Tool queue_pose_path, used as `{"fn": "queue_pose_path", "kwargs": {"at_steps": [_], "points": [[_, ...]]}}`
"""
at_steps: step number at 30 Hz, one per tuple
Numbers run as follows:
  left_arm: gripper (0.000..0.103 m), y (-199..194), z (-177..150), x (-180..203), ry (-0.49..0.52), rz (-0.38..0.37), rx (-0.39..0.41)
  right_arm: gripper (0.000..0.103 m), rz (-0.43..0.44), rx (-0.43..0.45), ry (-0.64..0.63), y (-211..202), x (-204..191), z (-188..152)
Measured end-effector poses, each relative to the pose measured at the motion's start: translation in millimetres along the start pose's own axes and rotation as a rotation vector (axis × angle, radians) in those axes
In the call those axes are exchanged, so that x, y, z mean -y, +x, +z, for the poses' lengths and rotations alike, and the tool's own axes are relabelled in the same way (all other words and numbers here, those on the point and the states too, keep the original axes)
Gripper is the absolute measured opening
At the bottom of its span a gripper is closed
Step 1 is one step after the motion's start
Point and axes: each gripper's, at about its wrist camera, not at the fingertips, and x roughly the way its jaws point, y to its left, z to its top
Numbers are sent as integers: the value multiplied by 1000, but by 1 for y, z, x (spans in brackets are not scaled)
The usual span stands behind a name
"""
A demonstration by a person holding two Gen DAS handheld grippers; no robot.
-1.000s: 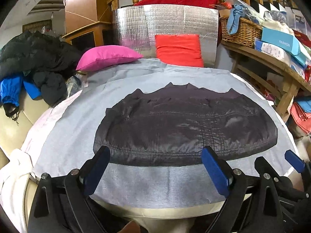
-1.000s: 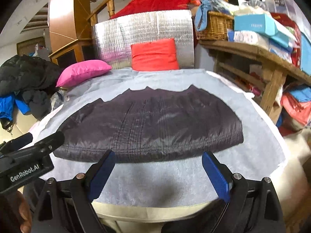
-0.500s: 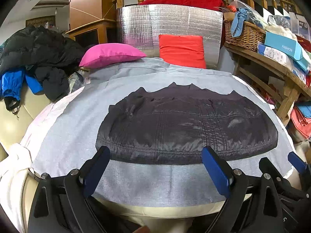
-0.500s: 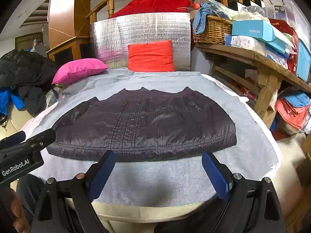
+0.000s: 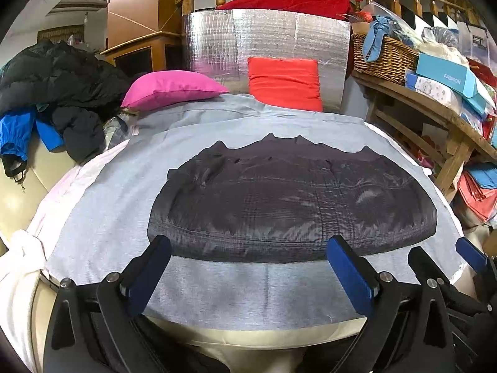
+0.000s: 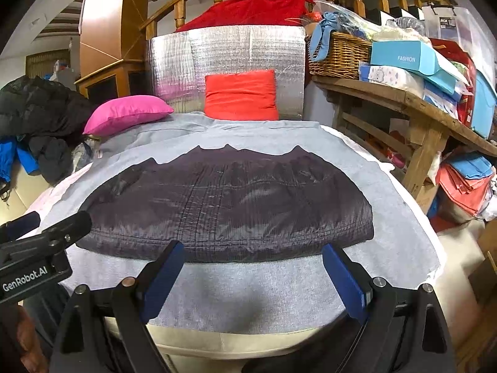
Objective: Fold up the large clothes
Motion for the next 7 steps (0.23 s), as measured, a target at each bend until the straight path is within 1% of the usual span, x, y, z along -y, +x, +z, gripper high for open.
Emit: {"fn": "queue_pose_path", "kwargs": {"at_steps": [7], "points": [[100, -5, -1, 4, 17, -10, 26, 93, -9, 3, 0, -1, 1, 1]]}}
